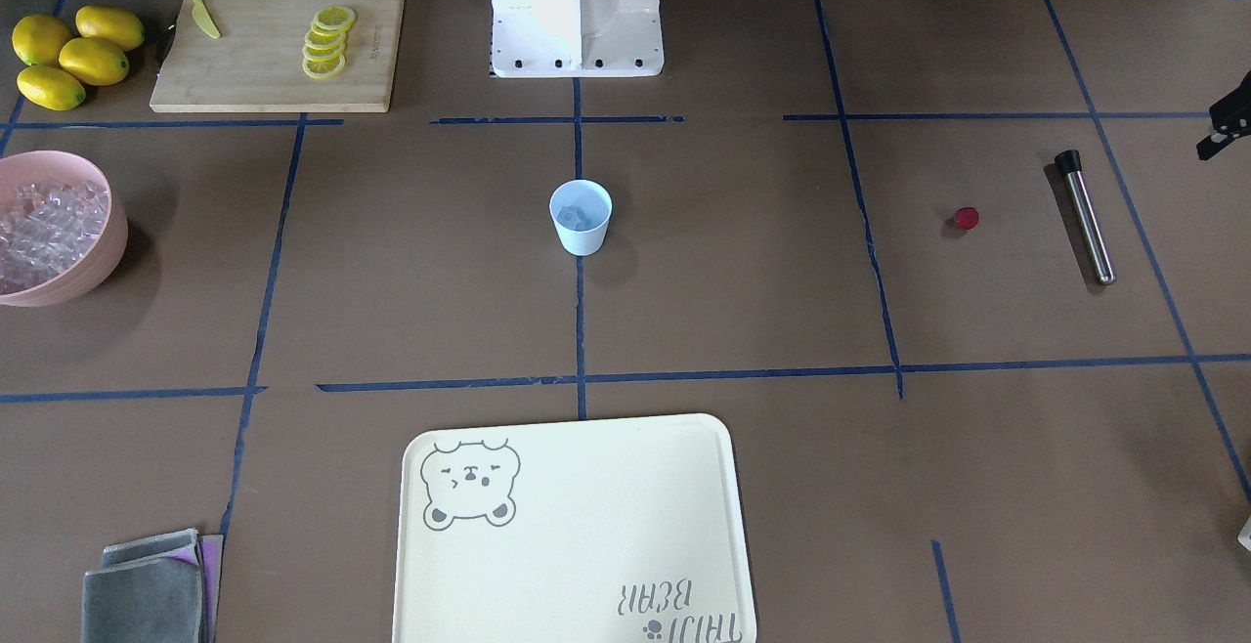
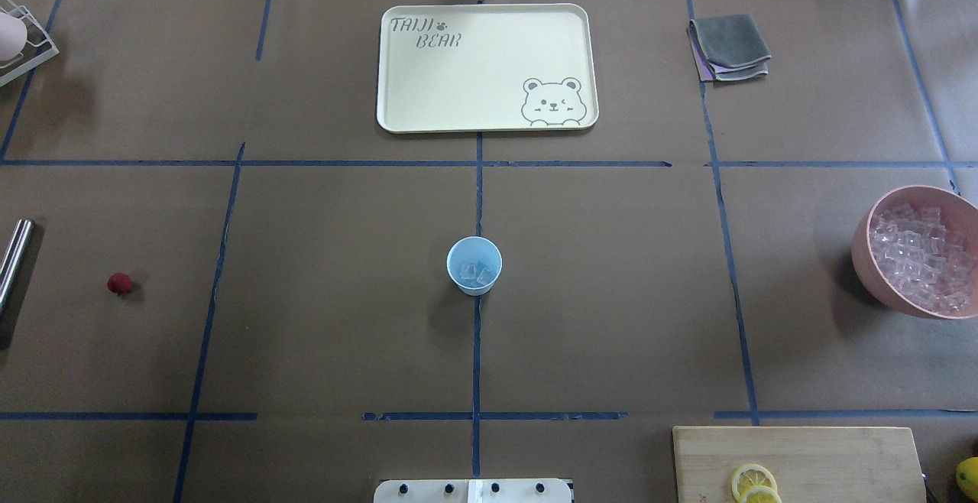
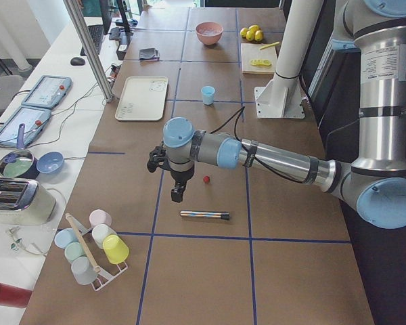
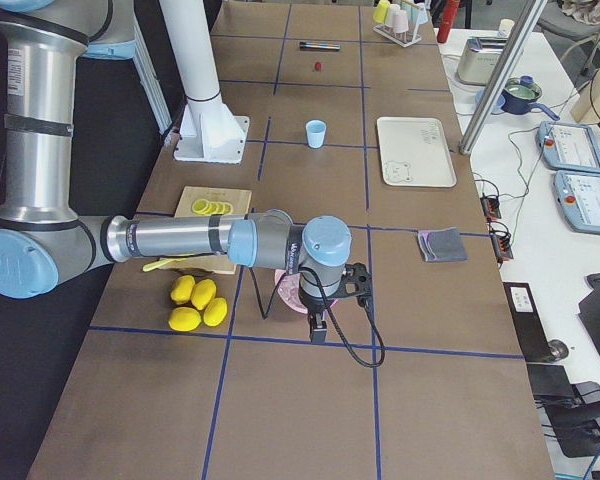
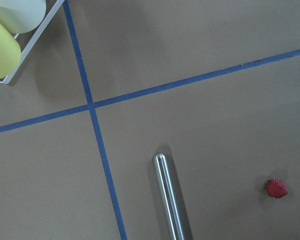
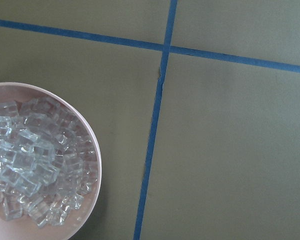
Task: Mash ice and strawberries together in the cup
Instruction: 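Move the left gripper toward the red strawberry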
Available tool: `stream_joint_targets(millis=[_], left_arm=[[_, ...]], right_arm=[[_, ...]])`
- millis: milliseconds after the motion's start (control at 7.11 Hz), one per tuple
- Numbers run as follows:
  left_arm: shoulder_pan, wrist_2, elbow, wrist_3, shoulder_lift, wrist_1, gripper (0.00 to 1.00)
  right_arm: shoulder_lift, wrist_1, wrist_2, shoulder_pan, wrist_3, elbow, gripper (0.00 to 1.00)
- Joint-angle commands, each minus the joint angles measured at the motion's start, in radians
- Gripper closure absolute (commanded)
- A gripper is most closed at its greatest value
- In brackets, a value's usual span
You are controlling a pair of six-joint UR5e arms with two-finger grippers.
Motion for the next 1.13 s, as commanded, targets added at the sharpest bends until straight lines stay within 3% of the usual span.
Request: stream_joint_targets(millis=[0,422,704,985], left_arm=[[0.168,0.036,0.002,-0.306,0.079,-0.302,0.00],[0.432,0.238,0.007,-0.647,0.081,-0.473,0.00],[0.574,0.355,0.019,-0.763,0.081,-0.524,0.00],[0.594,0.363,0.073,-0.769,0.074,-0.591,0.00]], right_arm=[[-0.002,0.001,-0.001,0.000,0.001,0.001,0.00],[-0.004,0.001,-0.002,0.000,0.001,-0.001,0.00],[-0.010,0.001,-0.002,0.000,-0.001,-0.001,0.00],[-0.013,0.002,-0.002,0.000,0.001,-0.001,0.00]])
